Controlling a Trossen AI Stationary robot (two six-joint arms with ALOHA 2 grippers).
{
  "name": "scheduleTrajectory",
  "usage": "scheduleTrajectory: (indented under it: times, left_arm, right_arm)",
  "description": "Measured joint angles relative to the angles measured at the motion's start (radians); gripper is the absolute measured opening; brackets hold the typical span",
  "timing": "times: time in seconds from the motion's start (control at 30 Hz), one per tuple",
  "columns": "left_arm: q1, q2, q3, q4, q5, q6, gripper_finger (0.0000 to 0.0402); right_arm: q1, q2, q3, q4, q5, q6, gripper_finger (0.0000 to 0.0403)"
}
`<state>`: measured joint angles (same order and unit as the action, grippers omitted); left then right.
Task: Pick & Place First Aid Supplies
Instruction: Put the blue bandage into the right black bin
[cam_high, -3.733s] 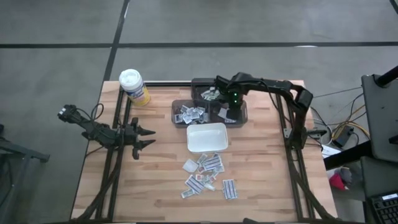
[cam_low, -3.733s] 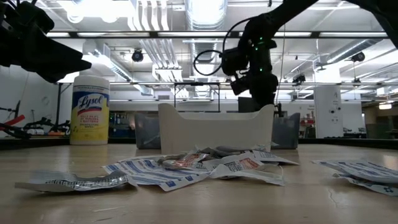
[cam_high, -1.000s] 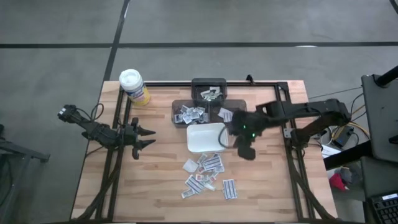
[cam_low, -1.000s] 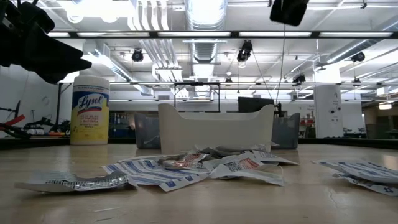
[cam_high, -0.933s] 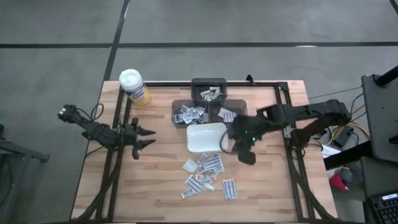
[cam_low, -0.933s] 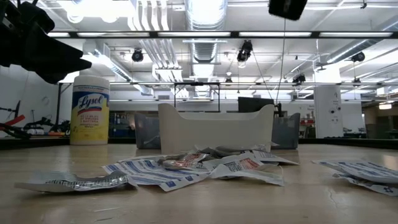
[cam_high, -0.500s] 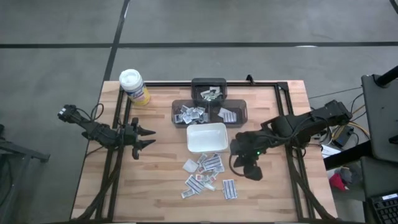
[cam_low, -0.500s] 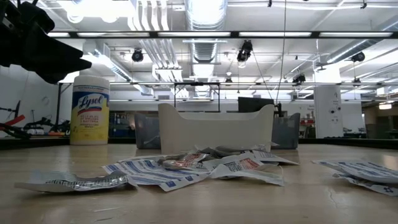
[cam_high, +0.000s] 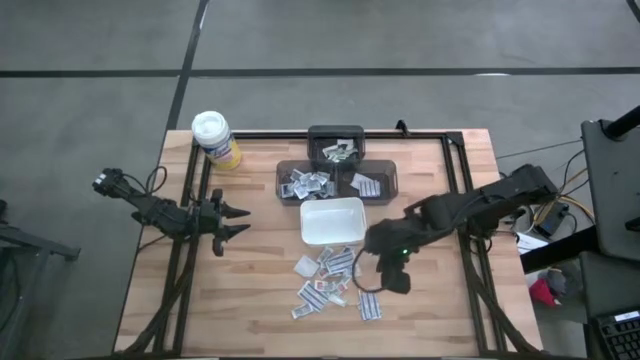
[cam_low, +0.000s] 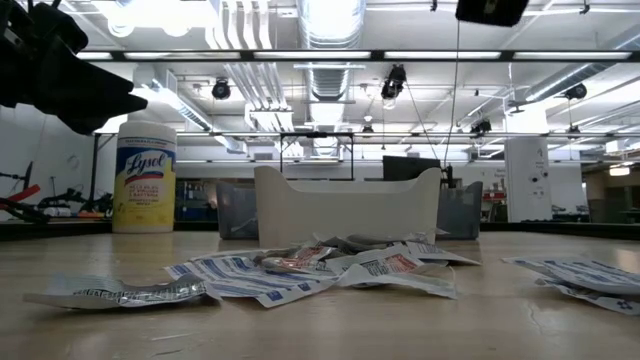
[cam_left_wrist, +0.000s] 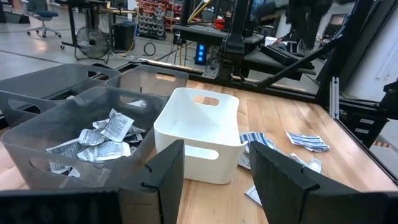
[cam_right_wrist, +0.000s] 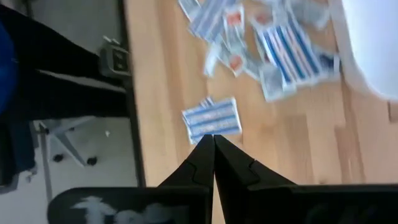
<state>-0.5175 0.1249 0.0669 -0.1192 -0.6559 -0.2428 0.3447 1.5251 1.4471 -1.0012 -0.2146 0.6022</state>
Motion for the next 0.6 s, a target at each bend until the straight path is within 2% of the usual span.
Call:
scheduleTrajectory:
  times: [0.1,0.27,0.5,0.6]
  left_arm:
    - [0.000,0.001,0.000,0.000,0.000,0.000,0.0177]
    - [0.000,0.001,0.000,0.000,0.000,0.000,0.0177]
    - [0.000,0.001,0.000,0.000,0.000,0.000,0.0177]
    - [0.000,0.001,0.000,0.000,0.000,0.000,0.0177]
  right_arm:
    - [0.012,0.051,-0.001,0.002,-0.013,0.002,0.0010]
    - [0.022,0.127,-0.001,-0.009,-0.095,0.025,0.0029]
    - [0.069,0.190,-0.001,-0.008,-0.100,0.032,0.0068]
    - [0.087,0.212,-0.001,-0.005,-0.057,0.032,0.0082]
